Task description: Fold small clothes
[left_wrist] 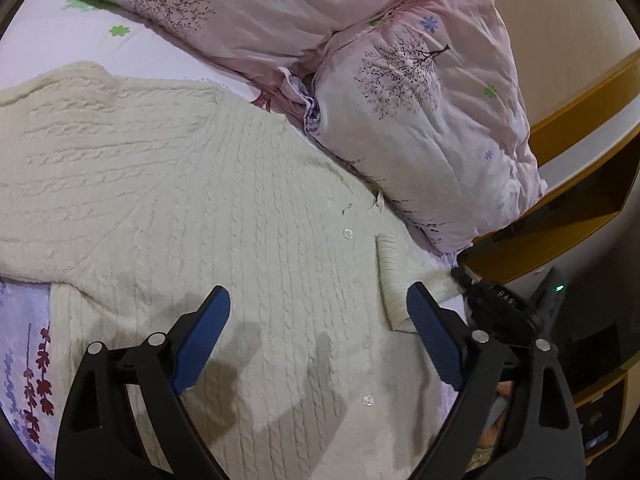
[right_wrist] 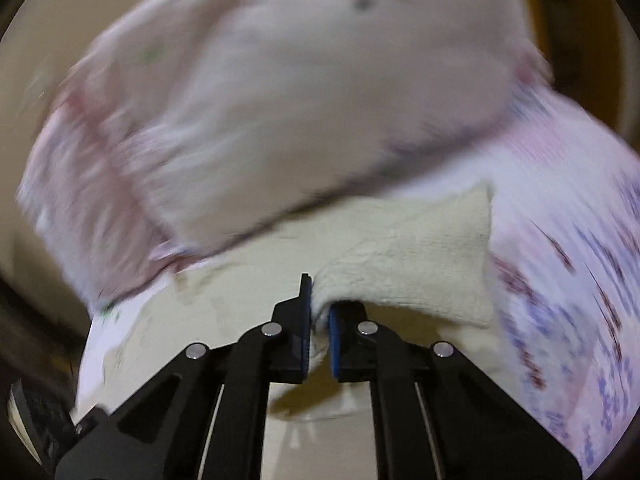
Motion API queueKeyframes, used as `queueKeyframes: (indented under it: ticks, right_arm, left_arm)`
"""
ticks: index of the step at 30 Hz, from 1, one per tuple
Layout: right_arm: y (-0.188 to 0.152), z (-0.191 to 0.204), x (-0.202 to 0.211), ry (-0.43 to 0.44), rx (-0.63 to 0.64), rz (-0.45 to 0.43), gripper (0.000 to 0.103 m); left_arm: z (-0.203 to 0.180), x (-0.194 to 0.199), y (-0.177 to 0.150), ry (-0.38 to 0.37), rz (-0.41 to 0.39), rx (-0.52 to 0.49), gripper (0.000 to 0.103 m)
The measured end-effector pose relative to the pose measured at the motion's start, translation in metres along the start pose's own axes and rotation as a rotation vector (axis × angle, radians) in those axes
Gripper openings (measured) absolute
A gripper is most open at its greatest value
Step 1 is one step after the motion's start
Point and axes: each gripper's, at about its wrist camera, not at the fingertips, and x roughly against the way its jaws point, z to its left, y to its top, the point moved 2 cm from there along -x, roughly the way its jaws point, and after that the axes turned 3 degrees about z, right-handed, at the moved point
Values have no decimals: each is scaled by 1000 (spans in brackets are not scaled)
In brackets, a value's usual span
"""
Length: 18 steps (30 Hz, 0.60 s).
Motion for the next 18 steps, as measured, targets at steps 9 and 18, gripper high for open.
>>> queueKeyframes:
  ticks: [9, 18]
  right_arm:
    - [-61, 94, -29, 211, 388, 243, 49]
    - [-50, -52, -14, 160, -187, 333, 52]
  left_arm:
    - [11, -19, -2, -57, 60, 121, 84]
    - [26, -32, 14, -2, 34, 224, 65]
